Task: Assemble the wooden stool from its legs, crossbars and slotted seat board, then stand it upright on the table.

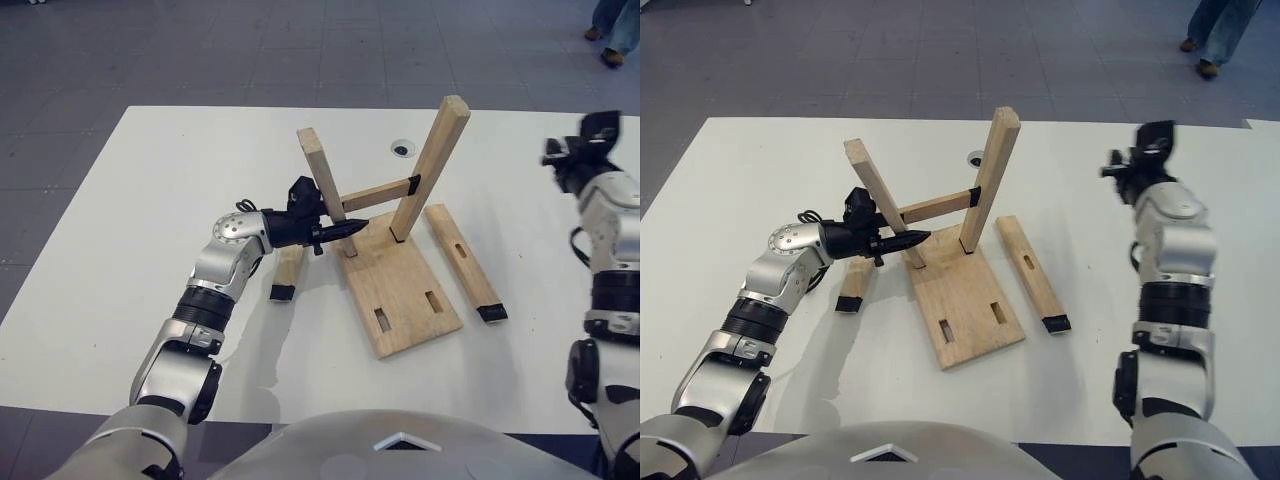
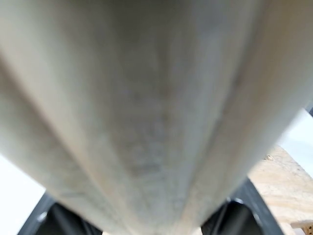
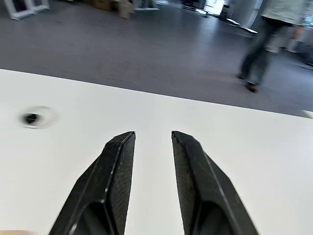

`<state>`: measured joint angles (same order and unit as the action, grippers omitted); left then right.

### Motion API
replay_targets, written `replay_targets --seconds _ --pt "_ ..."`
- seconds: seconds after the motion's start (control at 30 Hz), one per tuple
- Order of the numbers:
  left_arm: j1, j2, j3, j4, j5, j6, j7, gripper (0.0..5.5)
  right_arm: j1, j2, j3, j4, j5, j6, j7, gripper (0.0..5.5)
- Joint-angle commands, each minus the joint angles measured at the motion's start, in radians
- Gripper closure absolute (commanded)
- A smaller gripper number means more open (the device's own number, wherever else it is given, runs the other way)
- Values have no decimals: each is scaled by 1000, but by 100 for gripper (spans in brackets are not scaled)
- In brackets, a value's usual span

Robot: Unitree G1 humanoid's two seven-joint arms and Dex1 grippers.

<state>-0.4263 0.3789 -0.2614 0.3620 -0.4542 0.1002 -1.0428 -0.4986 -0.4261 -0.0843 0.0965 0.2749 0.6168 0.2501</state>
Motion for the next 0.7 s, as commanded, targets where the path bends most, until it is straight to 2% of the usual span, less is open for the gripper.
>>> replay_targets --seconds 0.03,0.07,0.17,0.27,0.53,0.7 --pt "73 41 -95 53 152 67 -13 345 73 137 206 -607 497 437 134 413" --pt "74 43 -96 52 150 67 -12 345 58 112 169 -600 527 482 161 413" --pt "79 46 -100 54 147 60 -9 345 13 51 102 -503 444 500 158 413" --pt "89 49 -110 42 144 60 -11 345 -1 57 73 -480 413 519 117 413" --pt "104 61 -140 34 155 50 -25 345 47 43 90 -399 273 472 52 413" --pt "37 58 -130 91 154 -39 -81 345 104 33 122 -365 223 441 75 413"
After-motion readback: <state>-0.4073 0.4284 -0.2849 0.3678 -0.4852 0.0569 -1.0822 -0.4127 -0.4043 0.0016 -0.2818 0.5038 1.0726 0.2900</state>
